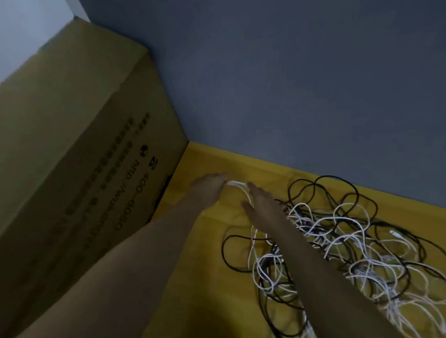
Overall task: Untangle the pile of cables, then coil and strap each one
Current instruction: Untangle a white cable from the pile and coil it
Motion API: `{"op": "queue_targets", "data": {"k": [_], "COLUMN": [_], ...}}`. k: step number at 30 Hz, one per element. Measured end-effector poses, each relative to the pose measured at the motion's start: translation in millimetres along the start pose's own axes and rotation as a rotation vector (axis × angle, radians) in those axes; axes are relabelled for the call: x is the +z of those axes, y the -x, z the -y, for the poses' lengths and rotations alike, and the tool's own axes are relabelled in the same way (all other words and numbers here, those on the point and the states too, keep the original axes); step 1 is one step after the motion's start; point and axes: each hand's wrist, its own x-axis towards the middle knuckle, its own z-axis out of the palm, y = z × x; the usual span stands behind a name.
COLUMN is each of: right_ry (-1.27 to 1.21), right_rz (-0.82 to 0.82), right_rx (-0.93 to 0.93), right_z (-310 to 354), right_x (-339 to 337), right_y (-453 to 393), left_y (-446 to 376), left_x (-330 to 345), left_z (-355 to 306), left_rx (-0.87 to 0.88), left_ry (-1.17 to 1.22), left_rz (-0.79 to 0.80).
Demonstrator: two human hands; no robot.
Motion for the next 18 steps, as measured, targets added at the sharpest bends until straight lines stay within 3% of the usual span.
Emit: {"op": "queue_targets", "data": {"k": [6,11,16,18], "right_ry": [-0.266,-0.477,-0.662,-0.686], "right_rz": [-0.24,-0.552,-0.791,-0.816], "right_rx": [0.142,0.205,0.284,0.297], "right_z": [5,10,27,33], "right_x": [-12,-53,-82,-91], "right_y": [17,41,60,69], "left_y": [13,23,31,36], "left_x": [-7,-18,-44,-52], "left_z": [9,0,-27,-35], "left_rx": [0.238,0.32,0.298,0.259], "left_ry": [0.316,0.378,0.68,0.753], "left_rz": [-0.183,-0.123,-0.097,-0.101]}}
